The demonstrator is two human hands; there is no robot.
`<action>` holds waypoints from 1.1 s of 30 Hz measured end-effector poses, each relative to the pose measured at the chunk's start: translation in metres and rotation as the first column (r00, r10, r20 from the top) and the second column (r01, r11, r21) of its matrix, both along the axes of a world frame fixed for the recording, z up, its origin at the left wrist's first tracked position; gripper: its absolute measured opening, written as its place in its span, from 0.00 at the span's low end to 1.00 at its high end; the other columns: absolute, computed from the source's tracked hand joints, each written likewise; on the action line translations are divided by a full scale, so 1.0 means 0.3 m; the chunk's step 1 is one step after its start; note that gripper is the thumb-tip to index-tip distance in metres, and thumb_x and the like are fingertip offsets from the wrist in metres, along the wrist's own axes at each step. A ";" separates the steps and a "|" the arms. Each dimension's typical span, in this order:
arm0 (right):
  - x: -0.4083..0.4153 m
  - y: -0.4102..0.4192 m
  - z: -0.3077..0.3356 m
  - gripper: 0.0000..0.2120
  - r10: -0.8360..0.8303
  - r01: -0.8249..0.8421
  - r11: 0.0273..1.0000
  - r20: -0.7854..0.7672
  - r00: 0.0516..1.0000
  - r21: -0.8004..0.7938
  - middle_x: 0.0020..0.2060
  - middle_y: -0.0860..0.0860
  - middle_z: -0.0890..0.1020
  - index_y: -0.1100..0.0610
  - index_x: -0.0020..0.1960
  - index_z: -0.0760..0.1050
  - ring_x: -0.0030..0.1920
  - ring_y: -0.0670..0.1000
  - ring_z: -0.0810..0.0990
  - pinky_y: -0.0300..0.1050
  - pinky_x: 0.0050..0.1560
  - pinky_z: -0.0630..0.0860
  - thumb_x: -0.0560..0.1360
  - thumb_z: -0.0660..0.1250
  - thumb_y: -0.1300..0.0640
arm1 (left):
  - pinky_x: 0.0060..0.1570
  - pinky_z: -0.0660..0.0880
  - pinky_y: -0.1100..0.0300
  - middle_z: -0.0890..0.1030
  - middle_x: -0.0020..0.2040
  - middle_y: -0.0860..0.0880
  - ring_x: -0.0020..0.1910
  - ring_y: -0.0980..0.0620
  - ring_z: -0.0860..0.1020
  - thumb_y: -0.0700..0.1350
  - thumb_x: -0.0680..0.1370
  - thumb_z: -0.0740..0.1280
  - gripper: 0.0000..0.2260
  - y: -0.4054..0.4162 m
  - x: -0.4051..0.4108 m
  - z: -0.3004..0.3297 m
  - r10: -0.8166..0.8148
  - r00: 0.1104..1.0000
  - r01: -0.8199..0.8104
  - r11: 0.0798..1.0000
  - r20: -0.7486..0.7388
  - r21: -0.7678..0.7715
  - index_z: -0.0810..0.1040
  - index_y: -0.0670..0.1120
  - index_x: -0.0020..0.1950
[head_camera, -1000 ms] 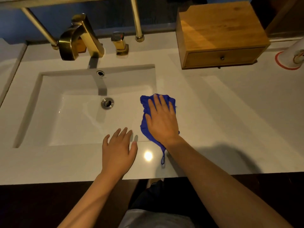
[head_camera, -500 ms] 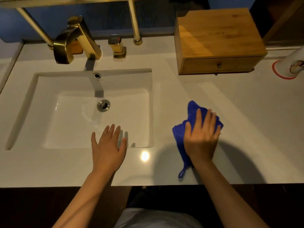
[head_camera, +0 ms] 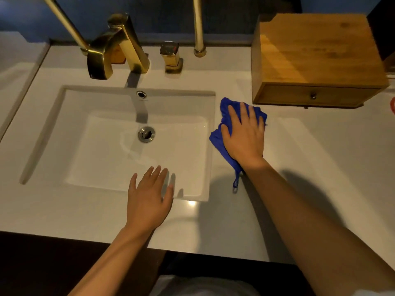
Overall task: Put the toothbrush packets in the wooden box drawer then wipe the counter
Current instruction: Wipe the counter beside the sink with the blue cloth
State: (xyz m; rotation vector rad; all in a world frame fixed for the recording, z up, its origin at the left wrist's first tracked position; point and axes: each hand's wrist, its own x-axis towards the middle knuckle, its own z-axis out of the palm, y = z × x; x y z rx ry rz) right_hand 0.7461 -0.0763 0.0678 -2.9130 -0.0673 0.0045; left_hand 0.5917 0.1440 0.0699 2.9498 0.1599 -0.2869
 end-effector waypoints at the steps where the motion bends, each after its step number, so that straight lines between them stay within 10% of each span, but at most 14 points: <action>1: 0.022 0.022 0.000 0.25 0.035 -0.035 0.999 0.003 0.999 0.020 0.74 0.56 0.62 0.52 0.74 0.58 0.74 0.58 0.57 0.59 0.73 0.54 0.78 0.51 0.46 | 0.73 0.45 0.51 0.67 0.73 0.51 0.74 0.53 0.60 0.60 0.76 0.42 0.29 -0.002 0.000 0.001 0.001 1.000 -0.001 1.000 0.000 -0.002 0.64 0.51 0.72; 12: 0.031 0.106 0.016 0.21 0.383 -0.382 0.919 0.007 0.924 0.096 0.70 0.52 0.70 0.54 0.66 0.69 0.72 0.55 0.62 0.54 0.72 0.54 0.77 0.51 0.50 | 0.73 0.51 0.51 0.69 0.72 0.50 0.73 0.52 0.63 0.58 0.76 0.44 0.28 0.001 0.008 -0.003 0.011 1.000 -0.010 1.000 -0.007 0.014 0.66 0.50 0.71; 24: -0.668 0.129 0.014 0.30 0.232 -0.228 0.972 -0.090 0.968 0.053 0.73 0.56 0.64 0.51 0.72 0.60 0.73 0.56 0.54 0.56 0.71 0.47 0.72 0.55 0.44 | 0.73 0.51 0.51 0.67 0.73 0.50 0.74 0.52 0.61 0.59 0.75 0.42 0.29 0.003 0.002 -0.007 0.005 1.000 -0.005 1.000 -0.012 -0.014 0.64 0.50 0.72; 29: -0.539 0.259 0.026 0.21 0.210 -0.213 0.974 0.045 0.977 0.080 0.59 0.57 0.80 0.56 0.60 0.76 0.62 0.58 0.75 0.57 0.67 0.64 0.71 0.58 0.50 | 0.73 0.52 0.51 0.69 0.72 0.49 0.73 0.51 0.63 0.58 0.76 0.43 0.29 0.007 0.004 -0.012 0.018 1.000 -0.018 1.000 -0.002 -0.023 0.65 0.49 0.72; 33: -0.475 0.252 0.045 0.22 0.364 -0.352 0.919 -0.042 0.930 0.177 0.48 0.53 0.82 0.57 0.59 0.74 0.49 0.55 0.77 0.51 0.63 0.59 0.70 0.53 0.50 | 0.72 0.54 0.52 0.71 0.71 0.49 0.72 0.50 0.65 0.58 0.74 0.38 0.33 0.008 -0.002 -0.014 0.014 1.000 -0.013 0.999 0.027 -0.049 0.67 0.48 0.70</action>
